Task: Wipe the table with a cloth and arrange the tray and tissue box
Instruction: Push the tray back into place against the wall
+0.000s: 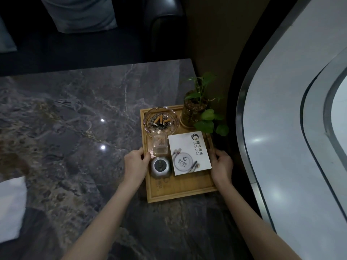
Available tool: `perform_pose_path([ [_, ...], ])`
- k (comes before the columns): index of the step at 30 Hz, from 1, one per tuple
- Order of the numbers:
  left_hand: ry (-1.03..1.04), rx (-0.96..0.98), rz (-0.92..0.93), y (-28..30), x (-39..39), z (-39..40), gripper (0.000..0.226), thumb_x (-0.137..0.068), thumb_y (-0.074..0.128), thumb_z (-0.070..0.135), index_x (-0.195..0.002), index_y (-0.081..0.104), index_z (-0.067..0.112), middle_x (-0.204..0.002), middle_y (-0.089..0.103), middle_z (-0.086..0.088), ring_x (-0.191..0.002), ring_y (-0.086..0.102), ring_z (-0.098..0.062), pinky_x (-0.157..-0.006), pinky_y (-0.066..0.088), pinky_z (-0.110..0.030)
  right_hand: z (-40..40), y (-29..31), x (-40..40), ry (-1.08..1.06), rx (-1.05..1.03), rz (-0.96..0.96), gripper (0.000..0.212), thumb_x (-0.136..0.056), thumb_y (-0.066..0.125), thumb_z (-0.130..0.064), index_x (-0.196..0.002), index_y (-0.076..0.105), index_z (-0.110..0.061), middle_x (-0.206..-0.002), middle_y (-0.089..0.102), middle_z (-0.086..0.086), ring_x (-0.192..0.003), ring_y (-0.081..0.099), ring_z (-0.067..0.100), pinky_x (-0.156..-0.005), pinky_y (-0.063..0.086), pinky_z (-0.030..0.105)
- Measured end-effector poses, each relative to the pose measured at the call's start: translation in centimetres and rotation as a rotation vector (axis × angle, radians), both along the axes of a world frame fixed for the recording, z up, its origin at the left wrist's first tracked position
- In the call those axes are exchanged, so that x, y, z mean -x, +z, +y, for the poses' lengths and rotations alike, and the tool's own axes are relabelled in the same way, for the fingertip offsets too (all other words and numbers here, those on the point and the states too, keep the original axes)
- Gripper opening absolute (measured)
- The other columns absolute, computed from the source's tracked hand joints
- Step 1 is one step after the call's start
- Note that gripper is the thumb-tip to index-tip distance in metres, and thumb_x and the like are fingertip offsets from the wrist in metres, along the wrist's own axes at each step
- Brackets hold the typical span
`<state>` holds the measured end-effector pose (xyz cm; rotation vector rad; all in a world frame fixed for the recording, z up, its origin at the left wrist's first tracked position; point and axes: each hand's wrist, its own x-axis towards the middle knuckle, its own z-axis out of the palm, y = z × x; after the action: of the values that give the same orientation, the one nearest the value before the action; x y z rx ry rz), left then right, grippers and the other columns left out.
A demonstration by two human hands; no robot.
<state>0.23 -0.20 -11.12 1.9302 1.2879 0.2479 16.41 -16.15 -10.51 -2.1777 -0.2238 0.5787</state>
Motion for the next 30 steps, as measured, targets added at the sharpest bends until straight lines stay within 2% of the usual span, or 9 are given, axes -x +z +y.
perform_pose_path([
  [5, 0.007, 0.036, 0.018, 0.5, -0.3, 0.2, 0.023, -0.086, 0.056, 0.013, -0.071, 0.067, 0.000, -0.064, 0.065, -0.013, -0.057, 0.056, -0.020, -0.056, 0.040, -0.027, 0.1, -0.1, -0.1, 0.051, 0.053, -0.048, 0.029, -0.096, 0.044, -0.015, -0.111, 0.062, 0.002, -0.107, 0.060, 0.023, -0.083, 0.051, 0.019, -0.068, 0.035, 0.021],
  [10, 0.026, -0.030, 0.084, 0.5, -0.4, 0.7, 0.024, -0.083, 0.058, 0.013, -0.069, 0.068, -0.002, -0.063, 0.066, -0.015, -0.057, 0.058, -0.025, -0.058, 0.044, -0.033, 0.3, -0.6, 0.0, 0.103, 0.120, -0.113, 0.024, -0.093, 0.049, -0.011, -0.100, 0.066, 0.005, -0.103, 0.059, 0.024, -0.080, 0.049, 0.020, -0.059, 0.028, 0.017],
  [16, 0.009, -0.050, 0.135, 0.4, -0.1, 0.9, 0.023, -0.082, 0.060, 0.013, -0.065, 0.069, 0.001, -0.058, 0.064, -0.012, -0.053, 0.057, -0.022, -0.050, 0.041, -0.029, 0.7, -0.7, 0.2, 0.084, 0.143, -0.144, 0.023, -0.091, 0.052, -0.007, -0.092, 0.066, 0.012, -0.105, 0.059, 0.025, -0.080, 0.047, 0.019, -0.061, 0.028, 0.013],
  [20, 0.002, -0.062, 0.131, 0.2, -0.1, 1.0, 0.022, -0.082, 0.060, 0.015, -0.067, 0.069, 0.001, -0.062, 0.066, -0.014, -0.058, 0.060, -0.026, -0.056, 0.048, -0.036, 0.7, -0.6, 0.4, 0.099, 0.173, -0.152, 0.023, -0.092, 0.050, -0.007, -0.098, 0.064, 0.010, -0.110, 0.057, 0.024, -0.084, 0.049, 0.020, -0.065, 0.029, 0.013],
  [25, -0.052, -0.114, 0.170, 0.3, 0.5, 0.5, 0.021, -0.086, 0.058, 0.021, -0.077, 0.067, 0.004, -0.075, 0.066, -0.014, -0.067, 0.057, -0.022, -0.060, 0.037, -0.029, 0.4, -0.1, 0.4, 0.164, 0.200, -0.141, 0.027, -0.093, 0.046, -0.007, -0.114, 0.059, 0.003, -0.115, 0.055, 0.025, -0.101, 0.055, 0.034, -0.076, 0.034, 0.021],
  [30, -0.081, -0.088, 0.101, 1.3, 1.7, -0.8, 0.023, -0.090, 0.052, 0.026, -0.086, 0.066, 0.009, -0.079, 0.068, -0.010, -0.072, 0.061, -0.023, -0.063, 0.047, -0.034, -0.7, 1.2, 0.9, 0.172, 0.137, -0.125, 0.033, -0.094, 0.044, -0.010, -0.125, 0.053, -0.003, -0.118, 0.061, 0.021, -0.109, 0.056, 0.032, -0.084, 0.036, 0.020],
])
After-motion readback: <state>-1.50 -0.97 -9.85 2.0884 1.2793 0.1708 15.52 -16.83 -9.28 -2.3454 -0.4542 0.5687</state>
